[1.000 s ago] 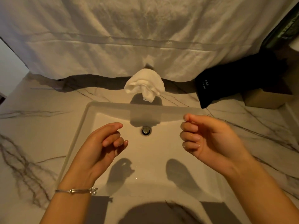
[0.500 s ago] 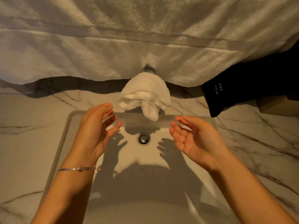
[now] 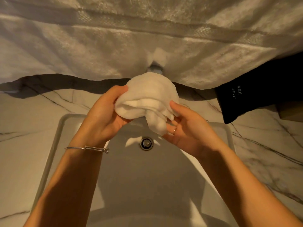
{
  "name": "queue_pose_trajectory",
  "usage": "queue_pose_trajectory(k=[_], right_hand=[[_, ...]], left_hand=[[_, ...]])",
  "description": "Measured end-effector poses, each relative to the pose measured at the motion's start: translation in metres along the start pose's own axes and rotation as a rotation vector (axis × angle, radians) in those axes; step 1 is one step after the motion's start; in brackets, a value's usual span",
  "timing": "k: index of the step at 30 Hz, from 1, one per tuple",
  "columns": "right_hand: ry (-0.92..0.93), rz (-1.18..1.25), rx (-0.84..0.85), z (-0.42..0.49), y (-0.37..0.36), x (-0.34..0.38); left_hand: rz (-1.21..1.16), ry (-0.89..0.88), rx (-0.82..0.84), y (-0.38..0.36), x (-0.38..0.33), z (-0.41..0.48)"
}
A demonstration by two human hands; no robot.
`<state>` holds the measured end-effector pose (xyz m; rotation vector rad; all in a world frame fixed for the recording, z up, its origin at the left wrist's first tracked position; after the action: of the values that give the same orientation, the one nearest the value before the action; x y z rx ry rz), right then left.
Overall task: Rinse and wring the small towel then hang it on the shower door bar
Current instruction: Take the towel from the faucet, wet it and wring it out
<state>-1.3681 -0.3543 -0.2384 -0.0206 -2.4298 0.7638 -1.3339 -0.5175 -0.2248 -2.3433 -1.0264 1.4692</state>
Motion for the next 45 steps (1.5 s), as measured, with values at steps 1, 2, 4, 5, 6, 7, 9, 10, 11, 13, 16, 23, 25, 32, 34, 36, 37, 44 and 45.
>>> queue_pose_trajectory(k=[1, 2, 4, 5, 6, 7, 9, 10, 11, 13, 16, 23, 25, 32, 34, 36, 37, 44, 45], right_hand=[[0.033, 0.018, -0.05, 0.0, 0.002, 0.003], [0.051, 0.049, -0.094, -0.001, 0.003, 0.006], [0.051, 0.109, -0.134, -0.005, 0.003, 0.012], [0.054, 0.121, -0.141, -0.008, 0.002, 0.014], [0.068, 0.13, -0.143, -0.012, 0.001, 0.017], [0.089, 0.138, -0.136, -0.018, 0.0, 0.019], [0.132, 0.146, -0.097, -0.03, -0.004, 0.022], [0.153, 0.144, -0.058, -0.039, -0.006, 0.023], [0.171, 0.139, -0.008, -0.048, -0.008, 0.024], [0.187, 0.104, 0.072, -0.068, -0.011, 0.021], [0.168, 0.019, 0.106, -0.093, -0.007, 0.004], [0.076, 0.006, 0.138, -0.13, 0.016, -0.048], [0.022, 0.028, 0.182, -0.138, 0.021, -0.053], [-0.112, -0.026, 0.558, -0.15, 0.023, -0.064], [-0.082, -0.053, 0.59, -0.152, 0.015, -0.067], [-0.061, -0.059, 0.638, -0.155, 0.001, -0.069], [-0.055, -0.044, 0.641, -0.157, -0.005, -0.069], [-0.008, -0.208, 0.755, -0.163, -0.007, -0.066], [-0.02, -0.218, 0.784, -0.164, -0.006, -0.065]], left_hand=[[0.023, -0.028, -0.009, -0.001, -0.003, -0.001], [0.045, -0.059, -0.027, -0.001, -0.005, -0.002], [0.065, -0.108, -0.083, -0.003, -0.01, -0.006], [0.066, -0.131, -0.106, -0.005, -0.013, -0.01], [0.061, -0.16, -0.117, -0.006, -0.016, -0.014], [0.054, -0.187, -0.117, -0.008, -0.02, -0.019], [0.044, -0.227, -0.082, -0.012, -0.026, -0.03], [0.039, -0.24, -0.057, -0.014, -0.029, -0.036], [0.041, -0.246, -0.037, -0.016, -0.031, -0.043], [0.06, -0.248, 0.007, -0.021, -0.033, -0.058], [0.136, -0.224, 0.062, -0.025, -0.023, -0.081], [0.338, -0.049, -0.102, -0.019, 0.025, -0.119], [0.31, -0.013, -0.105, -0.02, 0.027, -0.129], [0.105, 0.057, 0.215, -0.048, 0.012, -0.161], [0.143, 0.046, 0.333, -0.061, 0.006, -0.172], [0.219, 0.013, 0.425, -0.073, 0.002, -0.179], [0.267, -0.009, 0.446, -0.077, 0.0, -0.181], [0.866, -0.29, 0.427, -0.077, -0.018, -0.176], [0.99, -0.327, 0.496, -0.076, -0.02, -0.176]])
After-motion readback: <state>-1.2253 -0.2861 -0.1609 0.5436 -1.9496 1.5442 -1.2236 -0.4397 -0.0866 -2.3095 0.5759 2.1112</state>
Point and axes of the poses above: each hand's wrist, its own z-axis towards the middle knuckle, its own y-axis out of the back of the hand, x = y × z, the point moved 4 cm from there along z, towards the middle knuckle
